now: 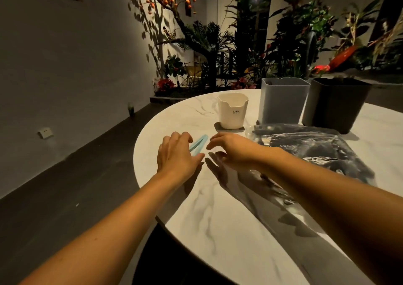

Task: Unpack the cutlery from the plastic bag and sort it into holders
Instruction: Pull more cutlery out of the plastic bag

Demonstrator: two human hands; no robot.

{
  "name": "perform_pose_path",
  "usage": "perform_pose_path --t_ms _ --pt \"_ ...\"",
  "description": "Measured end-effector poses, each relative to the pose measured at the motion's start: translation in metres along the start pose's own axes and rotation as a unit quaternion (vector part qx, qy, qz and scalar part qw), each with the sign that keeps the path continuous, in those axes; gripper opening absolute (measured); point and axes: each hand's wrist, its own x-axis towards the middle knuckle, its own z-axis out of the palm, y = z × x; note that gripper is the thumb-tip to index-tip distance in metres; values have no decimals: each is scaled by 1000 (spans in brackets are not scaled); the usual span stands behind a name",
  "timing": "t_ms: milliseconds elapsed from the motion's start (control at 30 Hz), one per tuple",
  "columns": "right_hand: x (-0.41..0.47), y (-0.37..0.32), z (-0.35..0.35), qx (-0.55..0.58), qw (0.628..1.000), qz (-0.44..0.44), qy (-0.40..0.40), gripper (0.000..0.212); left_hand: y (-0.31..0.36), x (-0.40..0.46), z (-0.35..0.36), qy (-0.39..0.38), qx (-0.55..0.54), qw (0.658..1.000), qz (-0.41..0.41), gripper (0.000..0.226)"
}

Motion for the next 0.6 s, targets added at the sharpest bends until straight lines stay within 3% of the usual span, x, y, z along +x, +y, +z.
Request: perform_pose_path --t_ms 100,300,433,600 --pt "-25 9 -17 17 999 10 29 29 25 -9 1 11 -41 998 44 37" --pt "-99 37 -52 36 994 43 91 15 83 -35 3 -37 -150 977 144 16" --pt "-133 51 -63 46 990 67 117 6 106 -52 8 -73 -156 959 225 6" --pt "-179 71 -68 69 985 125 101 14 139 -74 15 -107 -173 933 298 8"
